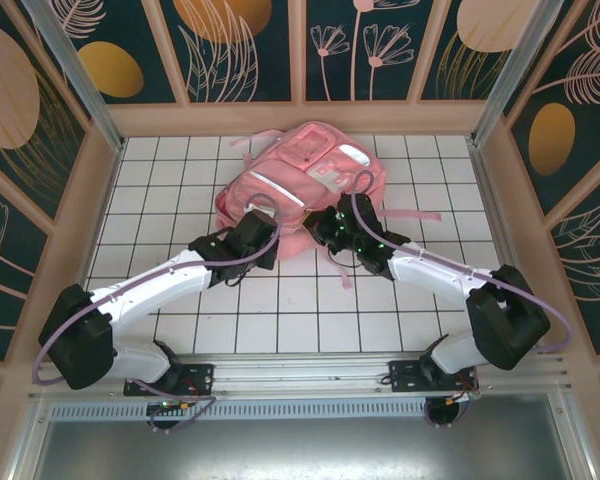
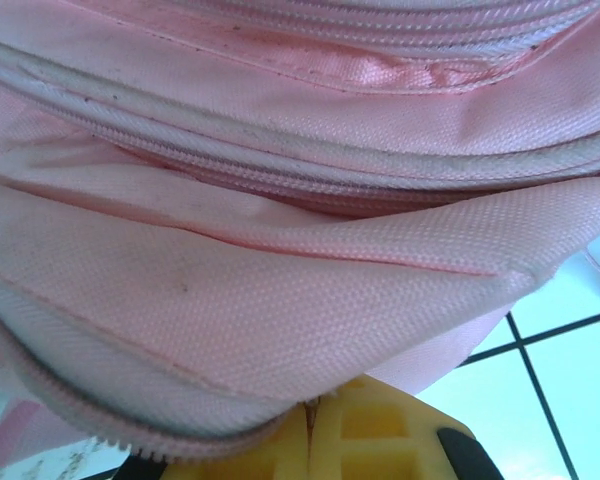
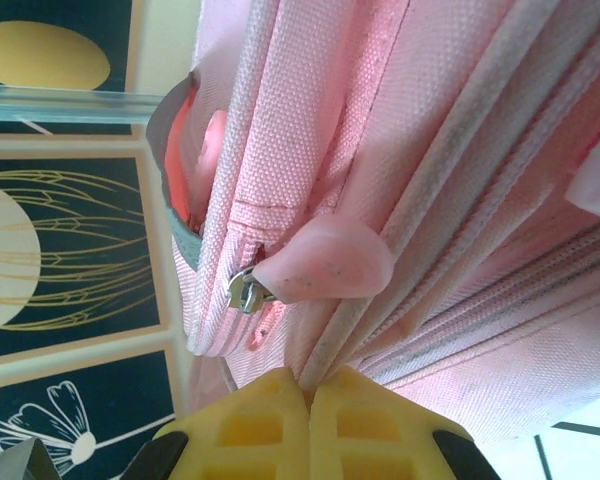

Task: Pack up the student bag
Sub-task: Zip the student bag at the top-center of the table.

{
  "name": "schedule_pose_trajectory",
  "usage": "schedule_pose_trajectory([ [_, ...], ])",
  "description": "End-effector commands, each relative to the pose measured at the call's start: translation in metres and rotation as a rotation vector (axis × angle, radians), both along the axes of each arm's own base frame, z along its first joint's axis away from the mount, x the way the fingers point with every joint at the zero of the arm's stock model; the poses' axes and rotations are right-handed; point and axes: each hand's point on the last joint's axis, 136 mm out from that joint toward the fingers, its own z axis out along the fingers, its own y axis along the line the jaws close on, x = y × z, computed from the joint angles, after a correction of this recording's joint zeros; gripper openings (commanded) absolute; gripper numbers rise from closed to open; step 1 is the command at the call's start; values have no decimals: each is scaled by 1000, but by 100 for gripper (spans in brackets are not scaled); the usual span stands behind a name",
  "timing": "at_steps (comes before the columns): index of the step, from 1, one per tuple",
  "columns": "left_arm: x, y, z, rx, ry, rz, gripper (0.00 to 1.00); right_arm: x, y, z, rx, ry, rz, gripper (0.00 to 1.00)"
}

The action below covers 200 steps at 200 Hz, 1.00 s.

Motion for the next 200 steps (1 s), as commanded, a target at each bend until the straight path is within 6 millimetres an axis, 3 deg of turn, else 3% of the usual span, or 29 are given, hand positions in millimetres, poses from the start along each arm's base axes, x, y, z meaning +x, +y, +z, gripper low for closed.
schedule_pose_trajectory([
  [1, -6, 27, -11, 91, 22, 44, 0, 27, -59, -12, -171, -58, -174, 0],
  [49, -22, -2, -19, -9, 113, -95, 0, 29, -68, -13, -252, -77, -127, 0],
  [77, -34, -11, -27, -29, 168, -169, 0, 34, -59, -9, -304, -98, -47, 0],
  [113, -35, -7, -53, 32, 225, -156, 0, 28, -39, -15, -221, -57, 26, 0],
  [141, -26, -3, -61, 61, 207, -117, 0, 25, -29, -15, -162, -41, 31, 0],
  [200, -22, 1, -78, 122, 217, -103, 1, 27, -29, -6, -153, -51, 28, 0],
])
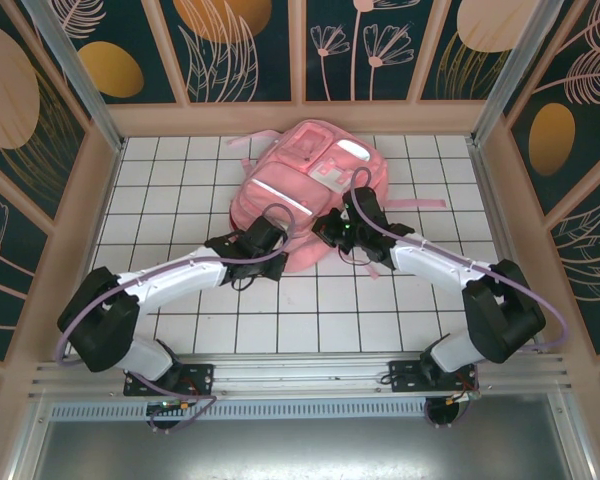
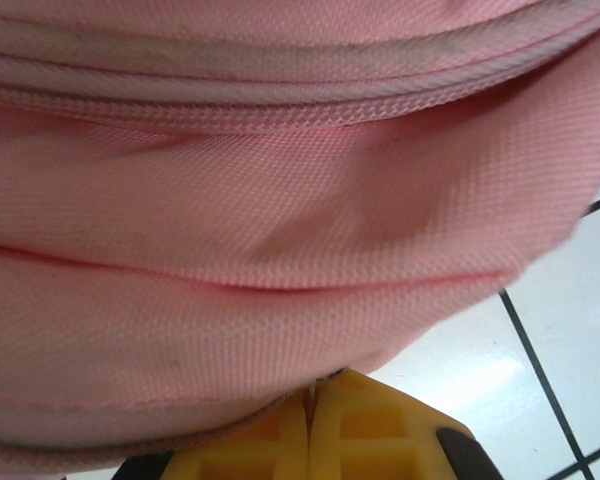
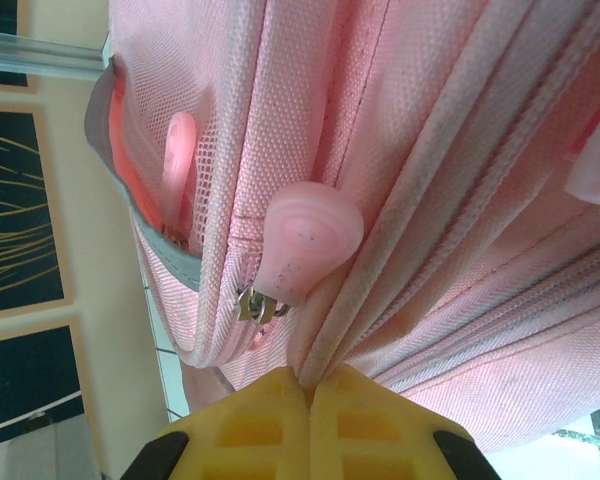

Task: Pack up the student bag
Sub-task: Zip the student bag at the top-center of the table.

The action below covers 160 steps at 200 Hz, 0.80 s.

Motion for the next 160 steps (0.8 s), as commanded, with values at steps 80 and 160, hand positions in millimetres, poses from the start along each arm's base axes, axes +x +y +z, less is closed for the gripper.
schedule_pose_trajectory([
  [80, -7, 44, -21, 193, 15, 54, 2, 25, -41, 2, -157, -100, -82, 0],
  [160, -25, -54, 28, -291, 155, -139, 0, -14, -56, 20, -67, -103, -59, 49],
])
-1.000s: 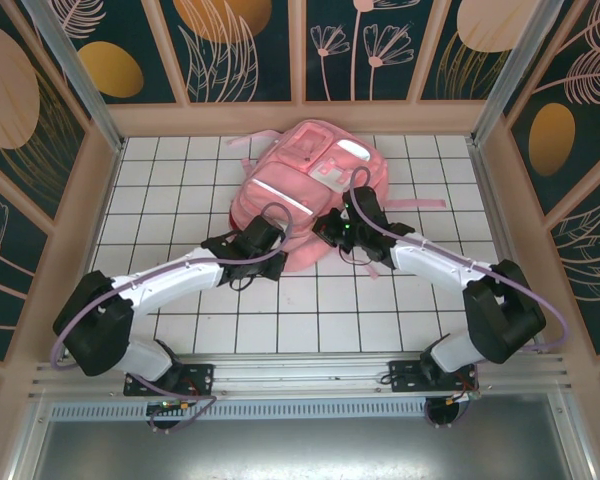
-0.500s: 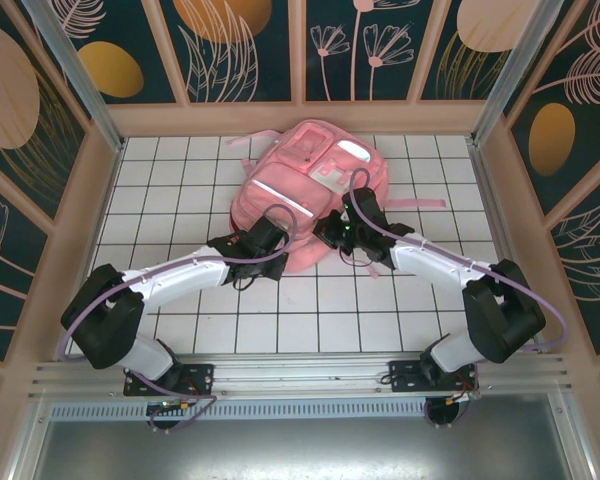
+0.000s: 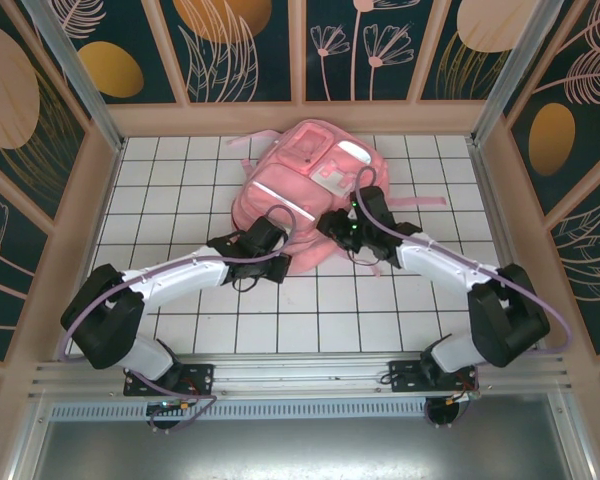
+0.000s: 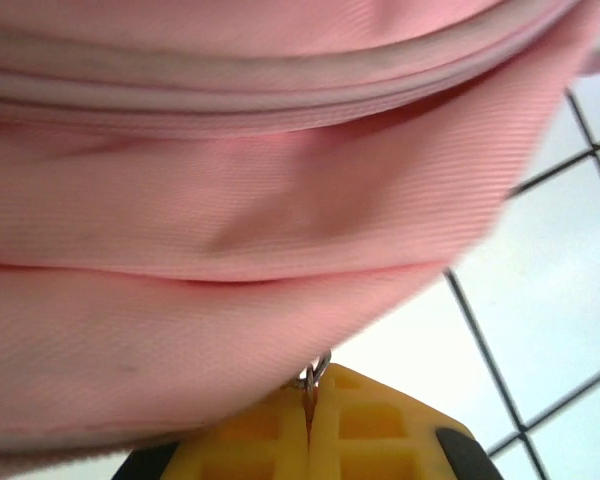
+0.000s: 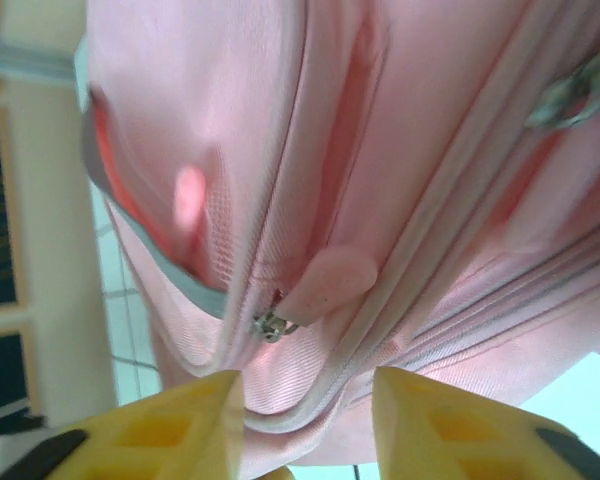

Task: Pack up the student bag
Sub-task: Zip the student bag at the top-center of the table.

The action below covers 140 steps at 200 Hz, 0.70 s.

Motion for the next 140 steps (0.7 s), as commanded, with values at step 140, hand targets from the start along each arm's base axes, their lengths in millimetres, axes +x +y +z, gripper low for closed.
schedule_pose_trajectory([
  [140, -8, -118, 122, -437, 34, -250, 0, -58, -34, 30, 470, 31, -99, 54],
])
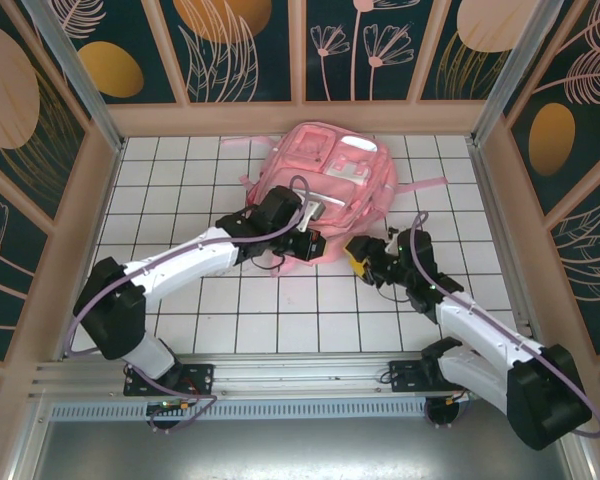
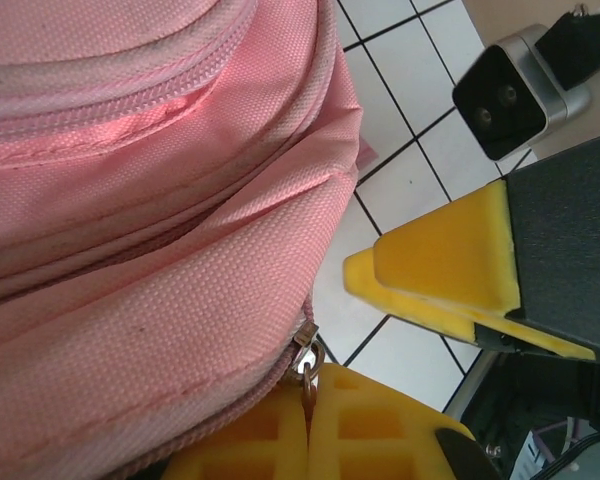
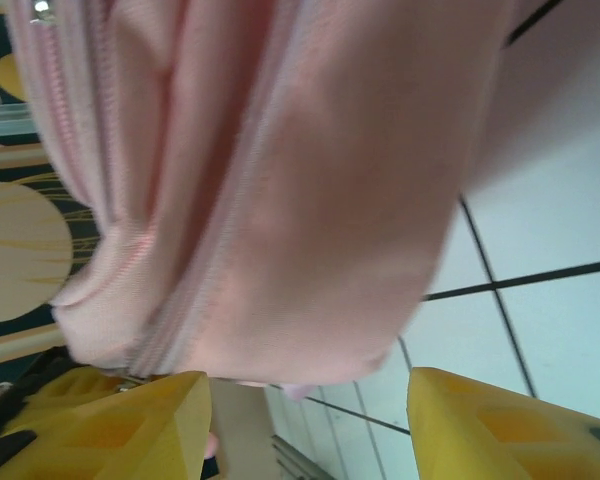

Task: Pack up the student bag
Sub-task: Zip the student bag at the top-center of the table.

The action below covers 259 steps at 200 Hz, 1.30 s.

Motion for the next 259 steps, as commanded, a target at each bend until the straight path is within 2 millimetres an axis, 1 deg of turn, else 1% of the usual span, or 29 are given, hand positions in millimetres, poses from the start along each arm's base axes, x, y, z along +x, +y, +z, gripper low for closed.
schedule_pose_trajectory([
  [1, -11, -26, 30, -102, -19, -84, 0, 10, 11, 30, 94, -69, 1, 54],
  [13, -15, -29, 30, -103, -16, -95, 0, 14, 9, 34, 90, -92, -16, 54],
  [29, -19, -34, 33, -122, -18, -112, 0, 18, 9, 32, 74, -94, -25, 54],
  [43, -23, -37, 38, -141, -20, -128, 0, 22, 13, 24, 71, -75, -18, 54],
  [63, -24, -38, 40, -148, -23, -134, 0, 25, 20, 15, 88, -49, -4, 54],
  [70, -24, -39, 42, -153, -26, -137, 0, 27, 22, 11, 87, -41, -5, 52],
  [76, -25, -39, 43, -161, -25, -142, 0, 29, 23, 9, 83, -40, -8, 47],
  [85, -26, -41, 44, -167, -25, -147, 0, 31, 24, 6, 77, -38, -14, 36],
  [97, -26, -41, 43, -165, -27, -151, 0, 36, 22, 5, 60, -45, -27, 16],
  [108, -25, -38, 39, -146, -33, -152, 0, 39, 20, 3, 34, -52, -39, 0],
  [121, -25, -34, 32, -107, -45, -150, 0, 42, 14, 1, -19, -56, -59, 0],
  [139, -22, -22, 19, -29, -66, -130, 0, 45, 7, 4, -69, -78, -76, 0],
  [159, -17, -1, -1, 109, -96, -97, 0, 46, -5, 7, -141, -96, -110, 0],
  [185, -9, 25, -18, 255, -144, -51, 0, 45, -21, 5, -202, -88, -159, 0],
  [217, -3, 41, -32, 349, -170, -25, 0, 43, -33, -2, -230, -72, -189, 0],
  [242, 0, 51, -42, 406, -188, -12, 0, 46, -43, 0, -251, -83, -209, 0],
  [259, 2, 58, -50, 439, -192, 1, 0, 48, -53, -2, -280, -75, -222, 0],
])
